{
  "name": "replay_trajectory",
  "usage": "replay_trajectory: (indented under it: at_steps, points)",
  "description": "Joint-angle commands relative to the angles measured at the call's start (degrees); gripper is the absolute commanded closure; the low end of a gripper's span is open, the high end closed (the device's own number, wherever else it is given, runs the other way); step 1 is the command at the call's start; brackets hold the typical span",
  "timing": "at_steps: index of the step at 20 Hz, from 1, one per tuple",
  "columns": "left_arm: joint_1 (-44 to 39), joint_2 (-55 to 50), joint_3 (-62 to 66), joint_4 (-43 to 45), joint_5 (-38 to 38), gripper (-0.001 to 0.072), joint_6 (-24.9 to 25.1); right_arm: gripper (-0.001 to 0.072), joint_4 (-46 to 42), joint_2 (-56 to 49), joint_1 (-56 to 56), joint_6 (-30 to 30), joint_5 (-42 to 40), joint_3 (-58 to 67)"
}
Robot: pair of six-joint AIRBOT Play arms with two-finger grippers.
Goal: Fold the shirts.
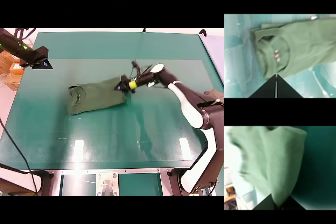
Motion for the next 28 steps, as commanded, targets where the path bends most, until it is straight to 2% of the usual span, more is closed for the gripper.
replay_trajectory:
  at_steps: [1,6,13,20,25,28]
  points:
    - [0.0,0.0,0.0,0.0,-0.2,0.0681,0.1,0.0697,0.5,6.2,-5.8,2.8,3.0,9.9]
    - [0.0,0.0,0.0,0.0,-0.4,0.0681,0.1,0.0697,-4.2,12.9,-25.8,12.4,10.2,21.0]
    - [0.0,0.0,0.0,0.0,-0.6,0.0681,0.1,0.0697,-4.2,14.1,-54.3,12.9,13.6,20.9]
    - [0.0,0.0,0.0,0.0,-0.7,0.0681,0.1,0.0697,-5.6,15.9,-69.9,12.8,24.6,20.9]
    - [0.0,0.0,0.0,0.0,-1.5,0.0681,0.1,0.0697,-17.2,22.9,-76.4,17.6,29.0,20.9]
    - [0.0,0.0,0.0,0.0,-2.4,0.0681,0.1,0.0697,-33.3,25.6,-77.8,18.1,34.3,20.3]
